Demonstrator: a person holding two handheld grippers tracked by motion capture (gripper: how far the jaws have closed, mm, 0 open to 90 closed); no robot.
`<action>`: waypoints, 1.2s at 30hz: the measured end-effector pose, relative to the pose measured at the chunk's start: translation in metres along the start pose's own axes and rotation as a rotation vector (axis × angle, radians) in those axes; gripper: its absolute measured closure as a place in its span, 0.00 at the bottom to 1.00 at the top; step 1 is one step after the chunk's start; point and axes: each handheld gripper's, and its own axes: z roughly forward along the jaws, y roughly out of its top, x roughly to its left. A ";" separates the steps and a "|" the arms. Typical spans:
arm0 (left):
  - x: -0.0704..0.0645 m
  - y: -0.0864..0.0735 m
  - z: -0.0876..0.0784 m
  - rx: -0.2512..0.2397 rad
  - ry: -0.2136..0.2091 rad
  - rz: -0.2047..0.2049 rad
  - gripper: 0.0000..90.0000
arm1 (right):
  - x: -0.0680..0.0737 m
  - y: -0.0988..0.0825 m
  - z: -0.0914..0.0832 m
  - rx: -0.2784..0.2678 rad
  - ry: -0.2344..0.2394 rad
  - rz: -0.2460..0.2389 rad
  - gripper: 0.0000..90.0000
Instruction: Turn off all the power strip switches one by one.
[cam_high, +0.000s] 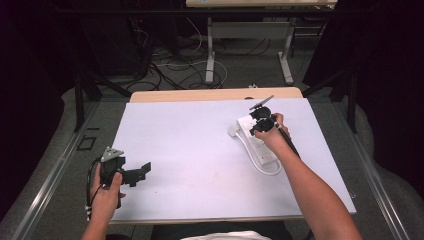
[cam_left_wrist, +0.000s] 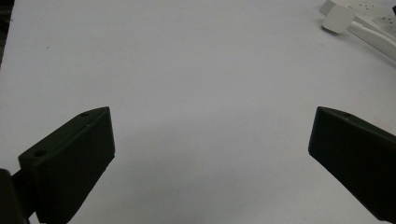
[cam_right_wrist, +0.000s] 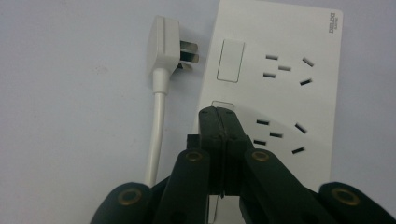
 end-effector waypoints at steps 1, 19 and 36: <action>0.000 0.000 0.000 0.000 0.001 0.000 0.01 | 0.000 0.001 0.000 0.000 0.003 -0.008 1.00; 0.002 0.000 0.001 0.000 -0.003 0.000 0.01 | 0.000 0.009 0.007 -0.007 -0.012 0.009 1.00; 0.003 -0.001 0.001 0.008 -0.003 -0.003 0.01 | -0.001 0.011 0.023 -0.019 -0.015 0.026 1.00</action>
